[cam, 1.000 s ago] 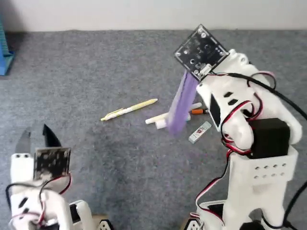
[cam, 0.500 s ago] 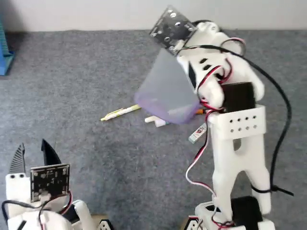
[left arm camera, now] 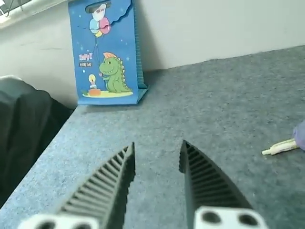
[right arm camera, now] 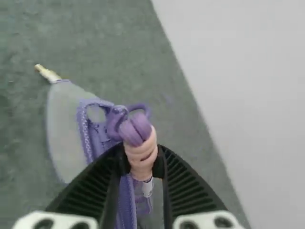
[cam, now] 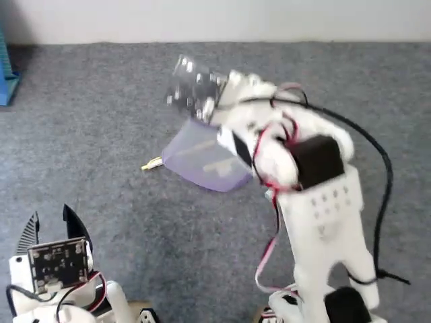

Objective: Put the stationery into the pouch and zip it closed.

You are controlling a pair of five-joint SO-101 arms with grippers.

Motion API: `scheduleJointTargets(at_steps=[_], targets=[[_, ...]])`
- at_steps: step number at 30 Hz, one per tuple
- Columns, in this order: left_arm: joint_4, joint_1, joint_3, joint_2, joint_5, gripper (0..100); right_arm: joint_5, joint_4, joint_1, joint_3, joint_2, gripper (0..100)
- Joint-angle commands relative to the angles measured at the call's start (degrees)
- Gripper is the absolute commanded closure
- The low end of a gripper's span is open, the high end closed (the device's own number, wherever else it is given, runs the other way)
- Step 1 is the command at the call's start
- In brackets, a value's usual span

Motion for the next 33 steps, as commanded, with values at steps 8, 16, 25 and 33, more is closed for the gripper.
scheduleJointTargets(at_steps=[8, 16, 25, 33], targets=[[5.45, 0.09, -13.41, 12.48, 1.23, 69, -10.37, 17.27, -7.87, -0.79, -3.56, 99.1], [11.43, 13.36, -34.15, 35.87, 6.24, 68, -12.48, 17.27, -10.51, 2.90, -4.18, 99.1], [11.43, 31.56, -41.80, 47.82, 11.69, 68, -12.48, 17.19, -10.51, 2.90, -3.65, 99.1], [10.64, 39.47, -41.80, 55.21, 18.37, 68, -12.57, 17.19, -10.51, 2.90, -4.09, 99.1]])
